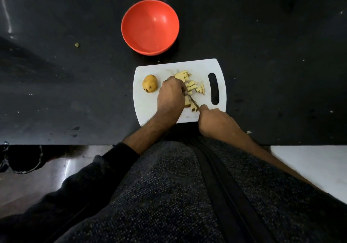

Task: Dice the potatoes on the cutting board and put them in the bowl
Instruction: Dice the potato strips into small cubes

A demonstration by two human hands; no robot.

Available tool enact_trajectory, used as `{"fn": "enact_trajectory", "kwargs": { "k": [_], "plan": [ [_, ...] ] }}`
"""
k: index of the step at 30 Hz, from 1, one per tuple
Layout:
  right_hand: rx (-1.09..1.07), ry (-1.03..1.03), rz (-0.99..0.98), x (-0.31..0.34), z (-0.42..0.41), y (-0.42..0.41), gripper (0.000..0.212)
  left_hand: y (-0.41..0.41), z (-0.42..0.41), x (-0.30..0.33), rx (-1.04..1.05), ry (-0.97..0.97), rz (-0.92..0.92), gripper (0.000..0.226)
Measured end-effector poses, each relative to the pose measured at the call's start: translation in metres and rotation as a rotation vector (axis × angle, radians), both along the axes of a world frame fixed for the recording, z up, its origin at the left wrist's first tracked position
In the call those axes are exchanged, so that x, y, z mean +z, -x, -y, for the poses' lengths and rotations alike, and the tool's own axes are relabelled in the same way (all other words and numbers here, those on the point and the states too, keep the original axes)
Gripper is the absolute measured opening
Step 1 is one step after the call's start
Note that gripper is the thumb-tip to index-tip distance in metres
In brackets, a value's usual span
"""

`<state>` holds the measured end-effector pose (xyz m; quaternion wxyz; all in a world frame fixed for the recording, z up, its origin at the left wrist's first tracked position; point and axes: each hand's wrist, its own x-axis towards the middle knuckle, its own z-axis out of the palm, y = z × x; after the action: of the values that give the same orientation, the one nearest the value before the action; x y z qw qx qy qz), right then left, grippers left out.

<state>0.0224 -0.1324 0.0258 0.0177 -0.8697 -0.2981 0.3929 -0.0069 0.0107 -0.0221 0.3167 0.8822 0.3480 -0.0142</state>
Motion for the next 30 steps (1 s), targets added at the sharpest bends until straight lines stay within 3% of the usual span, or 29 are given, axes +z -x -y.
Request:
{"fn": "enact_trajectory", "kwargs": {
  "k": [15,20,23,26,30],
  "plan": [
    [-0.024,-0.163,0.231,0.005,0.016,-0.010,0.016,0.010,-0.006,0.000,0.007,0.023,0.066,0.032],
    [0.038,-0.171,0.297,0.010,0.021,-0.012,0.018,0.008,-0.004,0.015,-0.228,0.013,0.183,0.035],
    [0.080,-0.231,0.321,0.021,0.022,-0.009,0.017,0.007,-0.003,0.016,-0.414,-0.171,0.193,0.026],
    [0.102,-0.199,0.342,0.029,0.029,-0.007,0.016,0.007,-0.008,0.007,-0.385,-0.211,0.217,0.014],
    [-0.056,-0.281,0.300,0.019,0.035,-0.012,0.014,0.010,-0.012,0.004,-0.289,-0.080,0.225,0.013]
  ]
}}
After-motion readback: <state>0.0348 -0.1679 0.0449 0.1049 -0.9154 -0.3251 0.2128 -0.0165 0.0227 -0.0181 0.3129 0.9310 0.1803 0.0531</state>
